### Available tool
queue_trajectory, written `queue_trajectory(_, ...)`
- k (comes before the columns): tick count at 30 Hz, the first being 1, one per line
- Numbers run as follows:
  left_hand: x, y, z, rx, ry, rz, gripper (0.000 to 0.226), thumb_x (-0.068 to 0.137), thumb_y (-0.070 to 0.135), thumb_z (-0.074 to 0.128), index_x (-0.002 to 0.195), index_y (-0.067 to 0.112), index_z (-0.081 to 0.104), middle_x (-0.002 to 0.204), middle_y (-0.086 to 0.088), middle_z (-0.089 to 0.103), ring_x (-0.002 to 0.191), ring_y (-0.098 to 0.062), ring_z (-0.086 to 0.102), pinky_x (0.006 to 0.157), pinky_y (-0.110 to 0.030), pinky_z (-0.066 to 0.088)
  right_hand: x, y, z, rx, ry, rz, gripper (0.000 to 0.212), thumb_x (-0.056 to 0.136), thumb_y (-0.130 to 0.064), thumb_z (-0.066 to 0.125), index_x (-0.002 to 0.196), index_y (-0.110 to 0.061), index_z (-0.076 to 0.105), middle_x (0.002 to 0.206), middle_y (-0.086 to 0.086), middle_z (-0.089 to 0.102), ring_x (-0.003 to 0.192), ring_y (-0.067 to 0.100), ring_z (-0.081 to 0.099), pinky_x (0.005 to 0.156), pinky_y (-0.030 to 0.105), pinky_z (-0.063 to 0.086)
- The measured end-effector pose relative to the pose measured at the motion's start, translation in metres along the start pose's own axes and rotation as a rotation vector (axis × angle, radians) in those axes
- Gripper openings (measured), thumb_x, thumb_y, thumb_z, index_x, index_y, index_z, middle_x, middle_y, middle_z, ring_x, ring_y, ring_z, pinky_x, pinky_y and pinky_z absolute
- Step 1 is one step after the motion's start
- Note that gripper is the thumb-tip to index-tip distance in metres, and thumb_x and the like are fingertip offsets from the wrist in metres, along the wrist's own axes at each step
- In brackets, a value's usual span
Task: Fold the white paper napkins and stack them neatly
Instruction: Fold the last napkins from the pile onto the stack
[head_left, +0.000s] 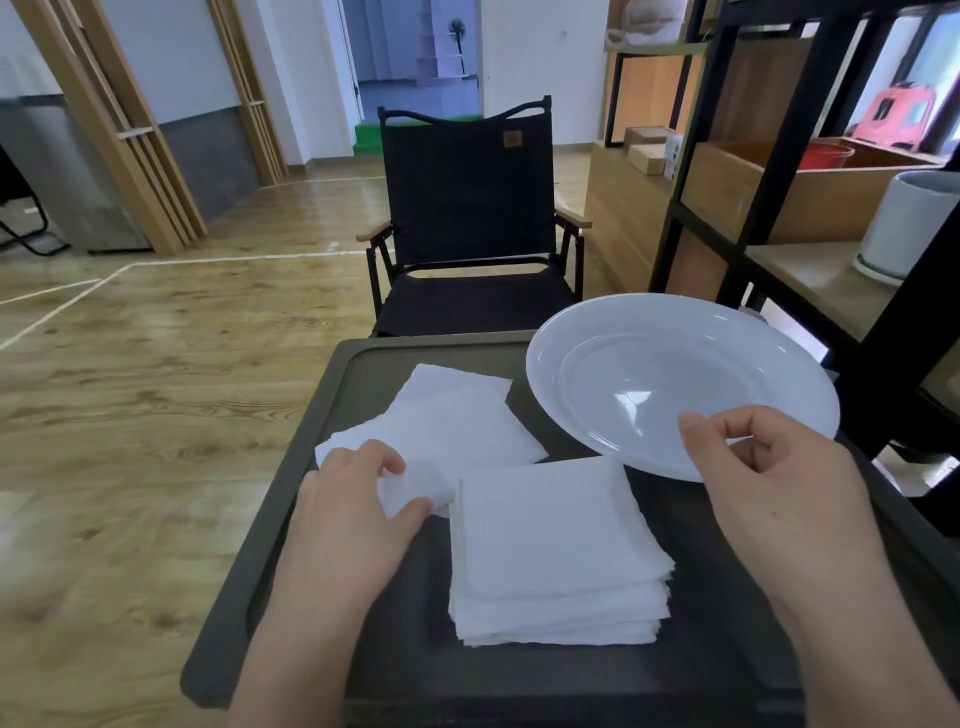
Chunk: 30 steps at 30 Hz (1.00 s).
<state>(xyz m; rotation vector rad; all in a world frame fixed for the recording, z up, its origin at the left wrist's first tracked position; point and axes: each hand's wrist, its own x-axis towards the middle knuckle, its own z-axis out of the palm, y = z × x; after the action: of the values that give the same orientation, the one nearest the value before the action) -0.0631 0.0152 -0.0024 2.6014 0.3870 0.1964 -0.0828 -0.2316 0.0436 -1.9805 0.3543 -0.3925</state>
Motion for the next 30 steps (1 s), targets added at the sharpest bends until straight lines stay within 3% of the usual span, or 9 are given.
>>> queue_trajectory(3, -0.001, 0.002, -0.001, -0.026, -0.038, 0.040, 0.029, 0.072, 0.050, 0.069, 0.095, 0.036, 0.058, 0.107, 0.014, 0.048, 0.100, -0.010, 0.045, 0.069, -0.027, 0.037, -0.002, 0.000, 0.004, 0.027, -0.019, -0.013, 0.023, 0.088, -0.038, 0.064, 0.074, -0.020, 0.062, 0.054, -0.004, 0.056, 0.044, 0.009, 0.044, 0.050, 0.024, 0.031)
queue_trajectory(6, -0.002, 0.004, 0.001, 0.009, -0.065, 0.087, 0.037, 0.072, 0.051, 0.067, 0.104, 0.041, 0.052, 0.108, 0.021, 0.041, 0.103, -0.005, 0.031, 0.073, -0.027, 0.037, -0.003, -0.001, 0.006, 0.052, -0.045, -0.018, 0.022, 0.087, -0.037, 0.064, 0.072, -0.022, 0.062, 0.050, -0.014, 0.055, 0.040, 0.003, 0.045, 0.051, 0.024, 0.031)
queue_trajectory(9, 0.000, 0.002, 0.004, 0.036, 0.020, 0.151, 0.026, 0.080, 0.039, 0.064, 0.105, 0.036, 0.059, 0.110, 0.018, 0.052, 0.100, -0.009, 0.046, 0.073, -0.026, 0.041, -0.004, -0.002, 0.007, 0.054, -0.060, -0.036, 0.021, 0.087, -0.037, 0.063, 0.072, -0.022, 0.062, 0.048, -0.013, 0.053, 0.039, 0.003, 0.044, 0.050, 0.024, 0.030)
queue_trajectory(13, 0.005, -0.002, 0.005, -0.025, 0.130, 0.095, 0.008, 0.087, 0.030, 0.060, 0.088, 0.030, 0.068, 0.094, 0.011, 0.064, 0.085, -0.011, 0.059, 0.066, -0.026, 0.043, -0.004, -0.002, 0.007, 0.061, -0.068, -0.028, 0.020, 0.087, -0.037, 0.062, 0.073, -0.023, 0.062, 0.049, -0.012, 0.054, 0.038, 0.003, 0.043, 0.050, 0.023, 0.030)
queue_trajectory(17, 0.006, -0.007, 0.001, -0.056, 0.165, 0.050, 0.011, 0.086, 0.028, 0.062, 0.078, 0.031, 0.069, 0.082, 0.011, 0.067, 0.080, -0.010, 0.061, 0.062, -0.026, 0.045, -0.003, 0.000, 0.007, 0.065, -0.071, -0.028, 0.021, 0.088, -0.036, 0.063, 0.072, -0.022, 0.062, 0.048, -0.012, 0.053, 0.038, 0.003, 0.042, 0.050, 0.024, 0.030)
queue_trajectory(21, 0.006, -0.015, -0.009, 0.020, 0.245, -0.024, 0.011, 0.086, 0.019, 0.061, 0.086, 0.025, 0.071, 0.082, 0.003, 0.067, 0.073, -0.018, 0.055, 0.061, -0.030, 0.047, -0.003, 0.000, 0.008, 0.068, -0.084, -0.020, 0.021, 0.088, -0.036, 0.062, 0.073, -0.021, 0.063, 0.049, -0.012, 0.054, 0.037, 0.003, 0.043, 0.049, 0.023, 0.029)
queue_trajectory(23, 0.007, -0.017, -0.012, 0.037, 0.252, -0.028, 0.022, 0.084, 0.015, 0.060, 0.101, 0.027, 0.067, 0.095, 0.001, 0.067, 0.078, -0.020, 0.056, 0.065, -0.033, 0.049, -0.003, 0.000, 0.008, 0.068, -0.084, -0.024, 0.021, 0.088, -0.036, 0.062, 0.073, -0.021, 0.063, 0.049, -0.012, 0.055, 0.037, 0.003, 0.044, 0.050, 0.023, 0.029)
queue_trajectory(26, 0.007, -0.014, -0.008, 0.010, 0.120, 0.169, 0.043, 0.081, 0.019, 0.063, 0.120, 0.034, 0.056, 0.116, 0.014, 0.059, 0.103, -0.012, 0.054, 0.077, -0.028, 0.044, -0.004, -0.001, 0.009, 0.067, -0.079, -0.028, 0.020, 0.088, -0.035, 0.063, 0.074, -0.021, 0.063, 0.053, -0.007, 0.057, 0.038, 0.001, 0.045, 0.050, 0.023, 0.030)
queue_trajectory(30, 0.008, -0.013, 0.007, -0.051, -0.020, 0.292, 0.039, 0.082, 0.035, 0.066, 0.119, 0.037, 0.054, 0.116, 0.024, 0.056, 0.116, -0.005, 0.048, 0.092, -0.025, 0.041, -0.005, -0.002, 0.009, 0.054, -0.078, -0.039, 0.020, 0.088, -0.035, 0.064, 0.073, -0.020, 0.064, 0.057, -0.004, 0.059, 0.038, 0.002, 0.045, 0.050, 0.023, 0.030)
